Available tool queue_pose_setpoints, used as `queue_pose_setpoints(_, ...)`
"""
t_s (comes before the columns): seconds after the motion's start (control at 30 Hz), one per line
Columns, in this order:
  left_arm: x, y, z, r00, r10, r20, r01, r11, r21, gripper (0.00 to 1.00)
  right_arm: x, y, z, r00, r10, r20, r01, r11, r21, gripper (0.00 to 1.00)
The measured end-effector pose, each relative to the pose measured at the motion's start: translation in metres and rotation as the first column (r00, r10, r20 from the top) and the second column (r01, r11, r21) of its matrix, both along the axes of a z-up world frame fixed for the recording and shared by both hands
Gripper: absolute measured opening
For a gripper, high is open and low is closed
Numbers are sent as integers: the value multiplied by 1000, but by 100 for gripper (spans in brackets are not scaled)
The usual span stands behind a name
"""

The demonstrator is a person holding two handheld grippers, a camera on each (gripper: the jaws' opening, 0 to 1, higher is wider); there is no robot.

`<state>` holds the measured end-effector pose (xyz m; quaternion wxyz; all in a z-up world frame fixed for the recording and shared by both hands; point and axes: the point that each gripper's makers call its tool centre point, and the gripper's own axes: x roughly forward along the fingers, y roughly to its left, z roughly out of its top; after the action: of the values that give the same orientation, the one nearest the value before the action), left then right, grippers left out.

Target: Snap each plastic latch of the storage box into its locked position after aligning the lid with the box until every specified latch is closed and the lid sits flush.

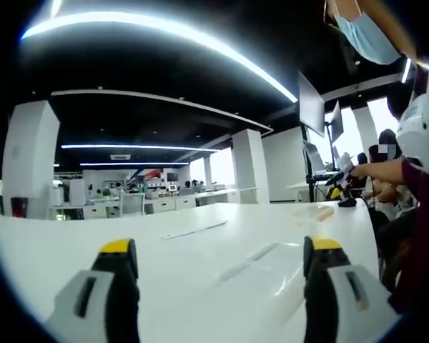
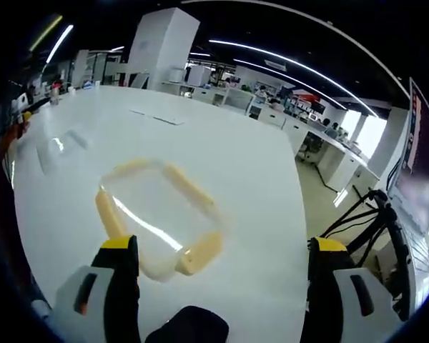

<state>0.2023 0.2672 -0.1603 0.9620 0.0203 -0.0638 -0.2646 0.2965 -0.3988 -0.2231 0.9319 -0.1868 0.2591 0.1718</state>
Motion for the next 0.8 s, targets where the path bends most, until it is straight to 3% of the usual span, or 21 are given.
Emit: queue_pose_setpoints(0.8,0,0,0,1000,3,1,-3,1000,4,96,-1,6,-11,994,57,-92,-61,997,-40,100)
